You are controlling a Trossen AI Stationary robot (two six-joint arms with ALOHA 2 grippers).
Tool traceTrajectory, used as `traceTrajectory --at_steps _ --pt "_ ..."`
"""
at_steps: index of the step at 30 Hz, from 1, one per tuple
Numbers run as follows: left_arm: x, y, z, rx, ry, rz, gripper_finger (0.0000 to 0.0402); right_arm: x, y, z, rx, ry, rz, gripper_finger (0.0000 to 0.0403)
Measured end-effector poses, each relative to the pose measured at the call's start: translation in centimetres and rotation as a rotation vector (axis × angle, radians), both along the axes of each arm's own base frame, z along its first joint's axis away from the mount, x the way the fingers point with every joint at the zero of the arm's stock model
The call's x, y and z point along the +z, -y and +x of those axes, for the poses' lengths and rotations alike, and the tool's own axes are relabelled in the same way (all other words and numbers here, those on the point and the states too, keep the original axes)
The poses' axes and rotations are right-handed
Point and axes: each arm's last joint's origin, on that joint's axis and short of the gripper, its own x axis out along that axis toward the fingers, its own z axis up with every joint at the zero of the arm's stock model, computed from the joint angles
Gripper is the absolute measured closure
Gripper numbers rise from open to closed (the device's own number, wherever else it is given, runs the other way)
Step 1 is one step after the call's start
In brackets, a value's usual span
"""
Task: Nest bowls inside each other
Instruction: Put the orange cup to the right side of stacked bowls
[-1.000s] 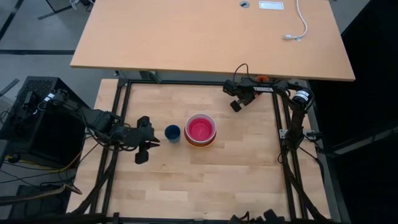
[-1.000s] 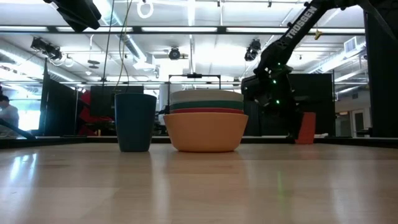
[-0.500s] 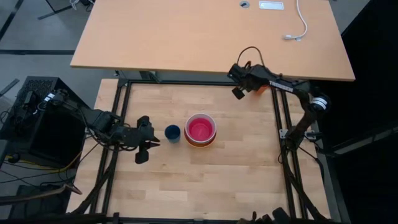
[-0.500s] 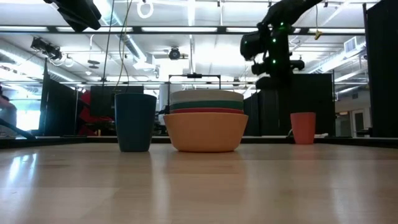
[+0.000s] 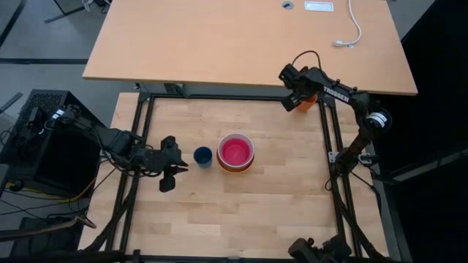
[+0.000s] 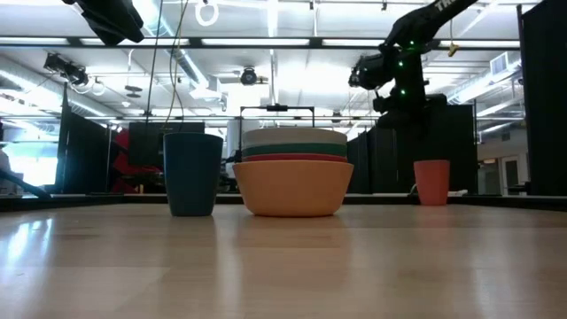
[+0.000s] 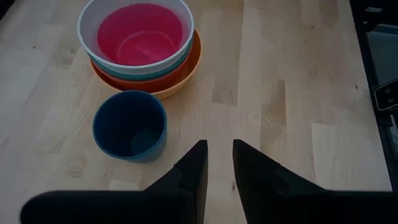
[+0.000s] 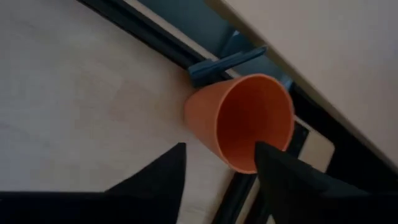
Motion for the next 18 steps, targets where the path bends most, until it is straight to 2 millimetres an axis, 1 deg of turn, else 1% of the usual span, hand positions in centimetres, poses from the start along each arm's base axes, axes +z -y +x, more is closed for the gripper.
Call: traceTrajectory --at_steps 12,18 --pt "0.0 0.0 0.0 0.003 0.001 -0.003 0.0340 -0.9 1.1 -0.6 -0.020 0.036 0.081 0.0206" --pt "0.0 0.0 0.0 0.015 0.001 -0.016 0.0342 -3.1 2.1 -0.3 -0.036 -0.013 0.132 0.0230"
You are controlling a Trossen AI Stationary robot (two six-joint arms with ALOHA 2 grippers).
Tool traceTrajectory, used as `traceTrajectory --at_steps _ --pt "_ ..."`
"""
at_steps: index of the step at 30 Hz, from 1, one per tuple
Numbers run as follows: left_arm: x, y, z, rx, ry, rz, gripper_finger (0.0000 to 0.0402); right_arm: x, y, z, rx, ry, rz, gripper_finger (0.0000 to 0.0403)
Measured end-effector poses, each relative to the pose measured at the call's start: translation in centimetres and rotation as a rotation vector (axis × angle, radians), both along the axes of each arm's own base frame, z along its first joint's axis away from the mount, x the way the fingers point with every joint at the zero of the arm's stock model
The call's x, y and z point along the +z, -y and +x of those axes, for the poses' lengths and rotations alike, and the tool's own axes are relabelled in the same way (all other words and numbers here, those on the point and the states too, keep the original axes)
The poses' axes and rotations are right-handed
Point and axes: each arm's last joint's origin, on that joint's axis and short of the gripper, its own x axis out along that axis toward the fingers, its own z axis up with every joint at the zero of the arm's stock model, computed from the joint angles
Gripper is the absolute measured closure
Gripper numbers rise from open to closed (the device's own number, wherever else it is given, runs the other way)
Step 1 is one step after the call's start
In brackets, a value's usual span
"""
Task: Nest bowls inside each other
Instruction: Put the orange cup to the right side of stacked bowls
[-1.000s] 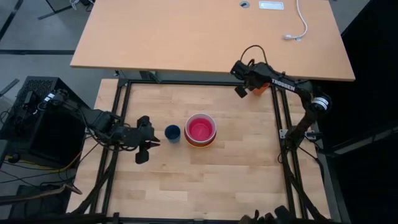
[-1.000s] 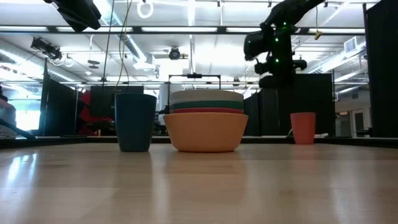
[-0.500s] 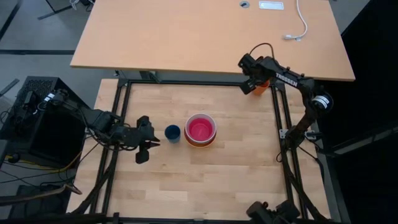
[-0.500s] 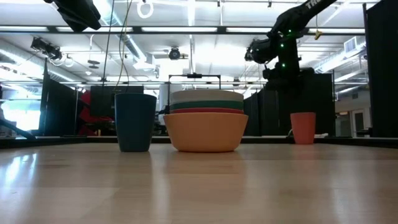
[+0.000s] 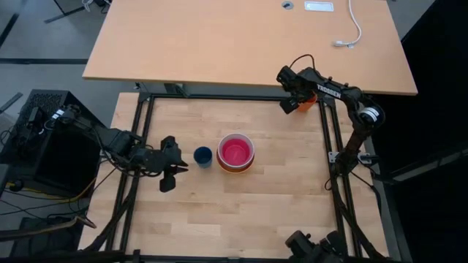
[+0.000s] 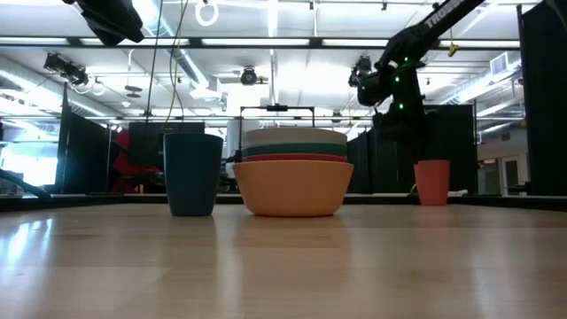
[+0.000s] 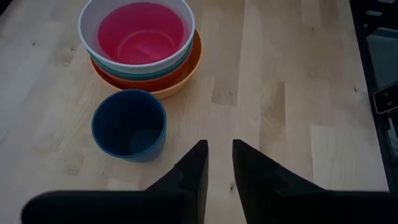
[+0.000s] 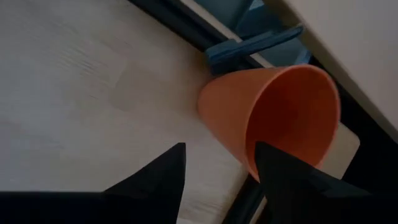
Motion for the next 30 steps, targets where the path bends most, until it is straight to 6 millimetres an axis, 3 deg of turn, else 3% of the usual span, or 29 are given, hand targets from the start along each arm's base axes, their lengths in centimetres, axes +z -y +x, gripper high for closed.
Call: traceTrajectory --at_steps 8,23,24,30 --pt "0.0 0.0 0.0 0.002 -0.002 -0.001 0.0339 -1.5 1.3 -0.7 -0.043 -0.034 0.034 0.0280" --pt "0.1 0.0 0.1 0.002 0.011 -0.007 0.0342 -0.3 -4.4 1.9 0.075 -0.027 0.253 0.0395" --pt "0.1 0.0 0.1 0.002 0.012 -0.008 0.0342 -0.1 -4.9 2.1 0.084 -0.028 0.264 0.0402" --pt "0.2 0.1 0.2 0.003 0.025 -0.013 0.0346 3.5 -12.0 4.6 0.220 0.060 0.145 0.0403"
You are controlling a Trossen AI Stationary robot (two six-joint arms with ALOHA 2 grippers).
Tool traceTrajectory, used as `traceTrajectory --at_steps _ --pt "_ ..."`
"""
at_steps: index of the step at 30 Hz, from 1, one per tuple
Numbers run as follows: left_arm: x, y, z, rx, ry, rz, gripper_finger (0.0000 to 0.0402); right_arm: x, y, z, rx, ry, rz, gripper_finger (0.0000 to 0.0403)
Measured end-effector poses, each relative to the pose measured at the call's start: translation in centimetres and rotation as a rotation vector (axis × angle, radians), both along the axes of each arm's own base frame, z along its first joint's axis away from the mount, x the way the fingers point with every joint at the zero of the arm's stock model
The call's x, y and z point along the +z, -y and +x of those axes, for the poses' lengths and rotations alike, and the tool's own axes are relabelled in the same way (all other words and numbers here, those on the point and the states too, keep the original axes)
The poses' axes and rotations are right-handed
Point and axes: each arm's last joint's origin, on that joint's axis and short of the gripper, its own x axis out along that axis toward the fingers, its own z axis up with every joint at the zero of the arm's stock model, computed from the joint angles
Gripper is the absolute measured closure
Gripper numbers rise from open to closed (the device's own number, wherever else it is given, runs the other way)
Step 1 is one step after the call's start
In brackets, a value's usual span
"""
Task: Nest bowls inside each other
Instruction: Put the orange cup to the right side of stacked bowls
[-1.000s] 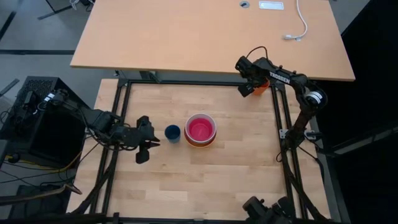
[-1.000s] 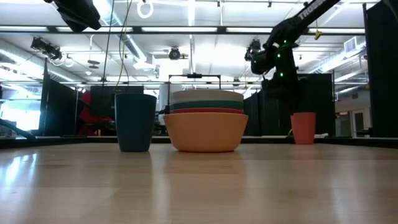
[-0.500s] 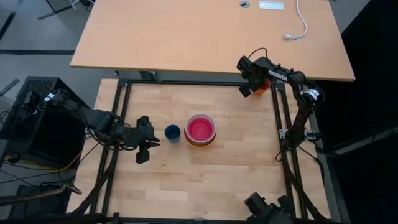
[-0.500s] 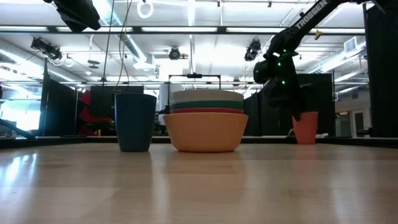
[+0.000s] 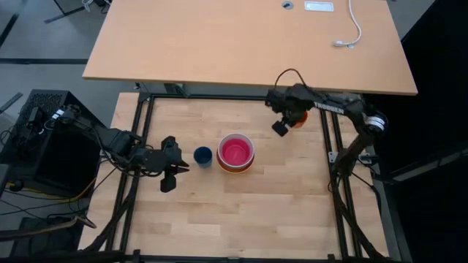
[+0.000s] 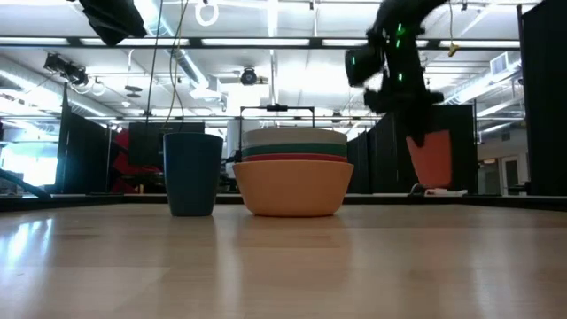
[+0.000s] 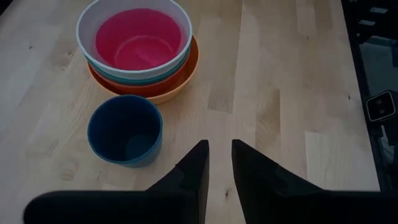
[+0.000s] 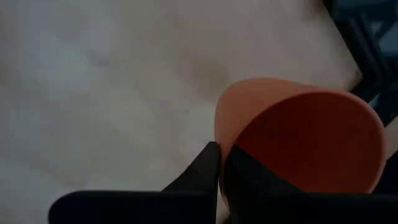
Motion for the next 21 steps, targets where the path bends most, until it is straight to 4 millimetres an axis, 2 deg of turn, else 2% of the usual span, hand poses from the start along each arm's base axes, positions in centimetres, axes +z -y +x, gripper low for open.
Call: traceTrajectory --at_steps 4,8,21 --pt "0.0 0.0 0.0 0.004 0.001 0.003 0.0346 1.4 -5.2 1.2 0.100 0.072 -0.026 0.0403" --pt "0.0 0.0 0.0 0.011 0.005 0.010 0.0343 1.5 -10.7 2.2 0.226 0.099 -0.027 0.0403" --pt "0.6 0.2 0.6 -0.001 0.080 -0.005 0.0345 -0.8 -18.1 4.8 0.377 0.190 -0.042 0.0403"
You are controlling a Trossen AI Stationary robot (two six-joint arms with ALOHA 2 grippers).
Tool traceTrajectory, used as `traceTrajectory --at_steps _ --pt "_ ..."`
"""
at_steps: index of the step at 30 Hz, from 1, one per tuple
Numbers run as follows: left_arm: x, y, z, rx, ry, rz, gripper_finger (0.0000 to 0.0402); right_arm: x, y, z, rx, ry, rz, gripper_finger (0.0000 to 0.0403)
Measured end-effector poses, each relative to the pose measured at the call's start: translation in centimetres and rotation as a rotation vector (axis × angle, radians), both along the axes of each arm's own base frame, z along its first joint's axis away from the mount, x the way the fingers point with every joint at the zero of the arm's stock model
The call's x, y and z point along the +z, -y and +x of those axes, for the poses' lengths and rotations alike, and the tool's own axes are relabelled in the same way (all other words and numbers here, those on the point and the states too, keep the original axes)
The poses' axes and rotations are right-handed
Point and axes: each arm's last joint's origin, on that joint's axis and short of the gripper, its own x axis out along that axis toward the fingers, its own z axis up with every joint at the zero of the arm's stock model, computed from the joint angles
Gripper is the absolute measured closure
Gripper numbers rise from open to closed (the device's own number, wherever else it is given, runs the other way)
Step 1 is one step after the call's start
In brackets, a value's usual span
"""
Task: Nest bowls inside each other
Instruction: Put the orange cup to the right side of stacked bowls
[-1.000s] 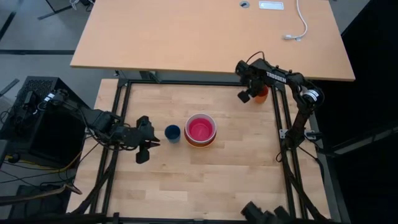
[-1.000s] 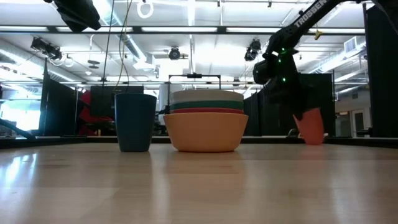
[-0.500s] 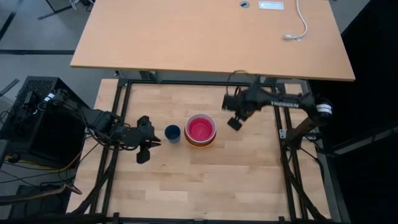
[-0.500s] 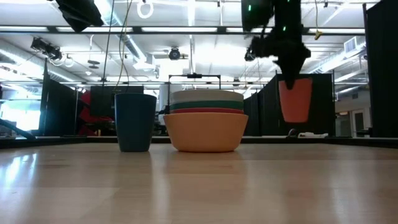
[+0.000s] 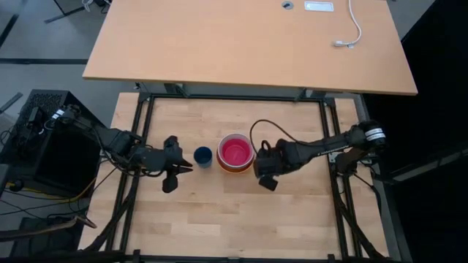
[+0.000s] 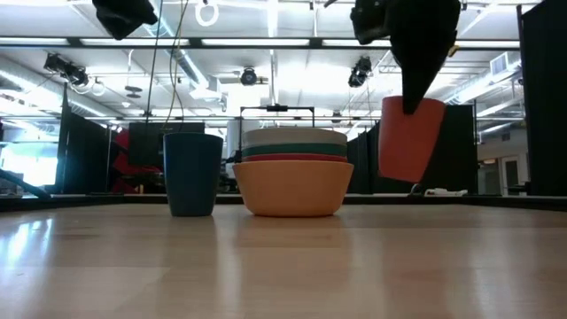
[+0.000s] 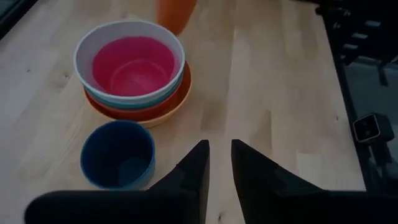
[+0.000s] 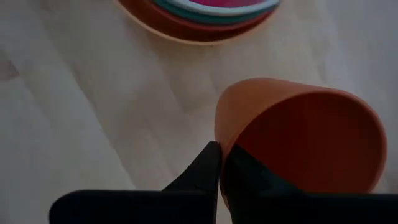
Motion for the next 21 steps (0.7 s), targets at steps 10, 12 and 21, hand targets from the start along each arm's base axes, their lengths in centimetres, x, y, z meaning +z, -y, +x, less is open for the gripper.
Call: traceTrajectory --at_steps 10,12,21 --pt "0.1 0.1 0.1 -0.003 0.019 -0.004 0.0350 -2.5 -1.4 1.3 0.058 -0.062 0.029 0.0403" --pt "0.1 0.1 0.1 -0.003 0.019 -0.004 0.0351 -2.8 -1.3 1.5 0.061 -0.071 0.036 0.0403" --pt "0.2 0.1 0.1 -0.003 0.019 -0.005 0.0346 -2.9 -0.8 1.9 0.069 -0.054 0.052 0.0403"
